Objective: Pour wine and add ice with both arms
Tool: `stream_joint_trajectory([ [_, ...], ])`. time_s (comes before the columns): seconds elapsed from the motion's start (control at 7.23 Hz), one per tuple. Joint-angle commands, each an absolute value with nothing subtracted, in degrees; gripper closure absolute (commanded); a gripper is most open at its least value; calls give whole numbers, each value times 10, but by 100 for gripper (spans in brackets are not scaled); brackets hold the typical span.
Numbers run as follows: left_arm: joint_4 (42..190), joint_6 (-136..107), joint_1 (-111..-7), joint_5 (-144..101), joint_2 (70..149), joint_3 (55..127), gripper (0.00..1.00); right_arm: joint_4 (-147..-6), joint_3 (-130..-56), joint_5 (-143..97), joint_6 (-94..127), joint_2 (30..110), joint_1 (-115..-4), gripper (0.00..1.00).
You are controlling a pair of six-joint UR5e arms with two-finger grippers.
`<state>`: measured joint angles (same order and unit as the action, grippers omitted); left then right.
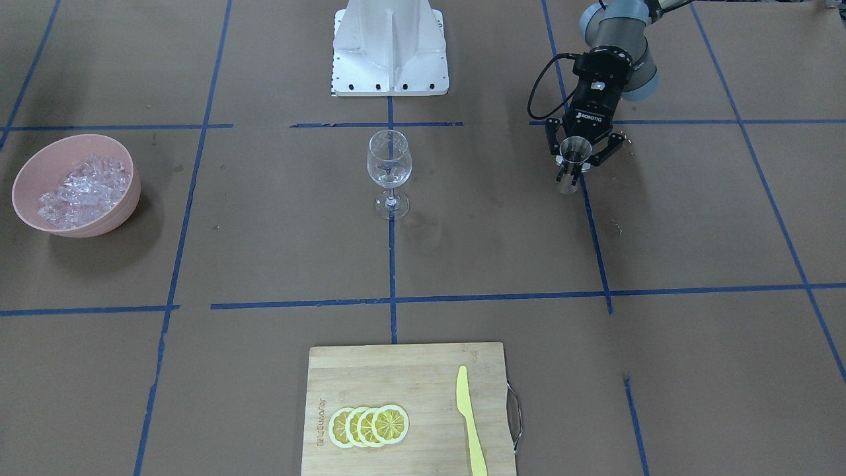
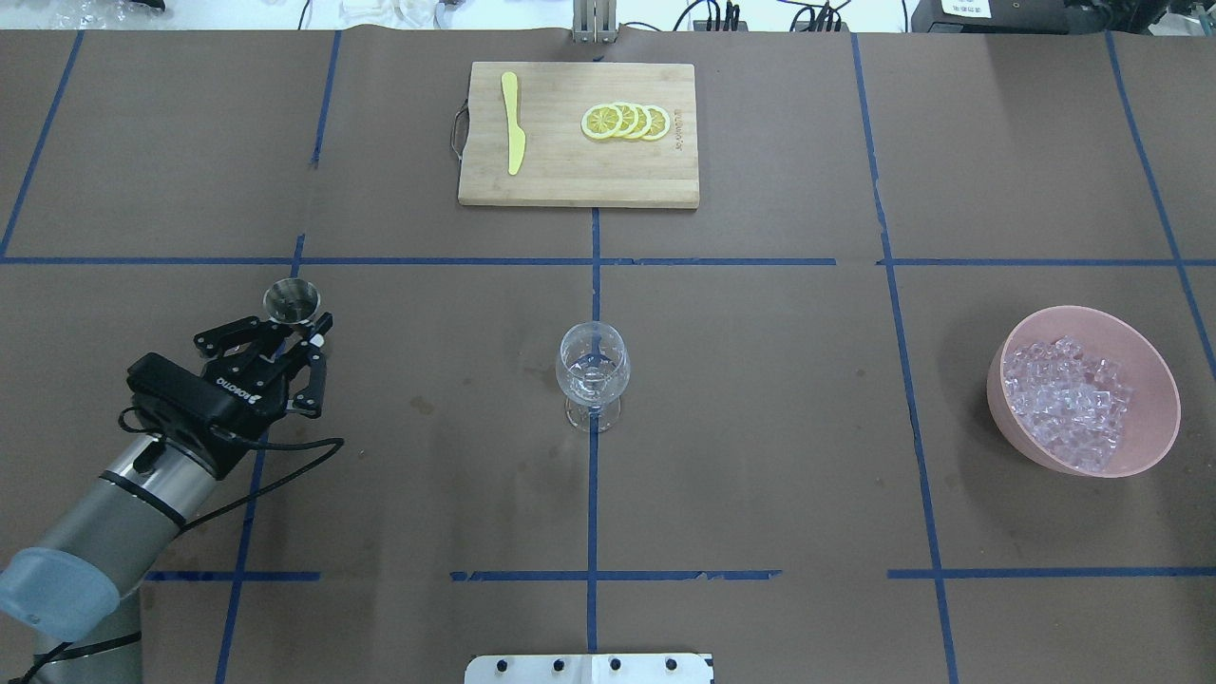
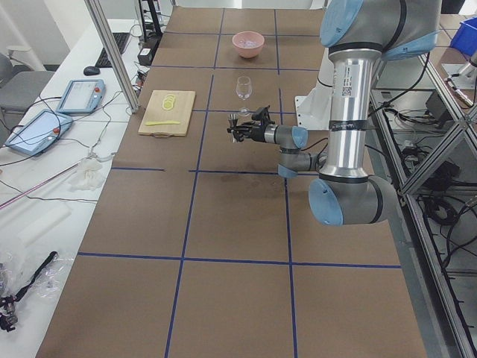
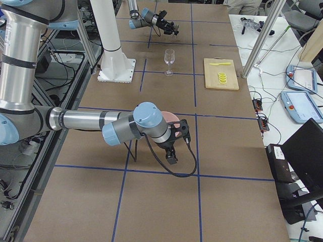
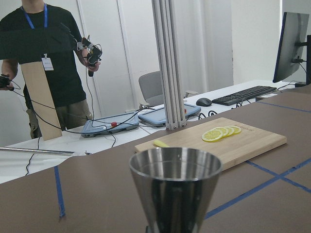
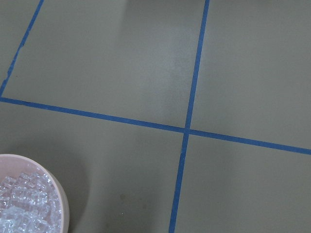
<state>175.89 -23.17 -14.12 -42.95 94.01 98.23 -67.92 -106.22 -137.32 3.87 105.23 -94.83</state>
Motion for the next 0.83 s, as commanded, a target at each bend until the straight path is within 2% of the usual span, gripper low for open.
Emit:
stream_joint_trajectory([
  [0.0,1664,-226,-142,-434,1020,988,100,-679,-1062,-1373,37,1058,-948,0],
  [0.41,1472,-177,-139,-432,1118,1007,100,-679,-1061,-1373,38,1064,-948,0],
  [0.69,1444,-137,-134,-431,1140,1015,100,-679,-1061,-1373,38,1068,-948,0],
])
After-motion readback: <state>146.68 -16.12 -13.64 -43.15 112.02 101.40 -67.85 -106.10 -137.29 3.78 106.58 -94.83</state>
